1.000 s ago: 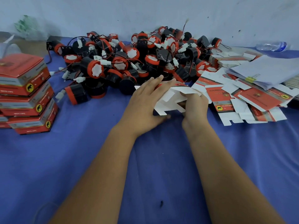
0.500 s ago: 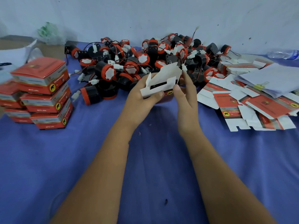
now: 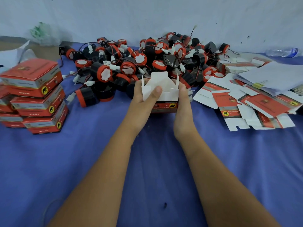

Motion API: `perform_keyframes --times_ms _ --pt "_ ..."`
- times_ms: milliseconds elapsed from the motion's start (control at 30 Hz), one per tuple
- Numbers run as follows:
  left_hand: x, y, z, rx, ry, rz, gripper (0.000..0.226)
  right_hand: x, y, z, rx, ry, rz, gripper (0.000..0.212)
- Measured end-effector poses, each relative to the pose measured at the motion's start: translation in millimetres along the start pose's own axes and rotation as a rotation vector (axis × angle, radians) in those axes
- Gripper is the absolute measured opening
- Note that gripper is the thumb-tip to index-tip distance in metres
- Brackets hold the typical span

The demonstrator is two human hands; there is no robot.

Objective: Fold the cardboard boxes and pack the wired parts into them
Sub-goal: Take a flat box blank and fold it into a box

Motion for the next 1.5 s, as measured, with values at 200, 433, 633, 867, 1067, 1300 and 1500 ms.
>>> perform_keyframes --times_ms 200,433,633,867,1067,1300,1500 --pt "4 -3 2 -0.017 -0.055 0.092 0.028 4 2 -3 -0.028 -0.028 0.069 0.037" --pt "-10 -7 -12 0.062 0.165 0.033 0.033 7 1 -6 0.071 0.254 0.106 0.022" --pt "-2 -10 -17 0.075 0.298 0.09 0.024 4 -1 -3 0.032 0.252 0.091 0.013" --pt "-3 -8 -13 0.024 0.107 0.124 0.038 8 -5 -3 0.011 0.22 0.137 0.023" --pt "-12 -5 -9 -0.023 0.127 0.005 0.056 9 -3 -9 0.034 0.166 0.071 0.044" --pt "-6 -8 -9 0.06 0.29 0.02 0.038 3 -9 0 -0.168 0.024 -0.04 0.039" --pt "-6 -7 -8 0.055 0.269 0.065 0.039 4 -9 -4 -0.092 -0.001 -0.062 0.029"
Point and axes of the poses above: each hand's wrist, its own y-axis away from the middle knuckle, its own x-axis out of the back of the hand, z = x × y, the point moved 5 cm from there along -y, towards the middle knuckle, and after that the axes turned 2 degrees about -z, right-handed, at the moved point
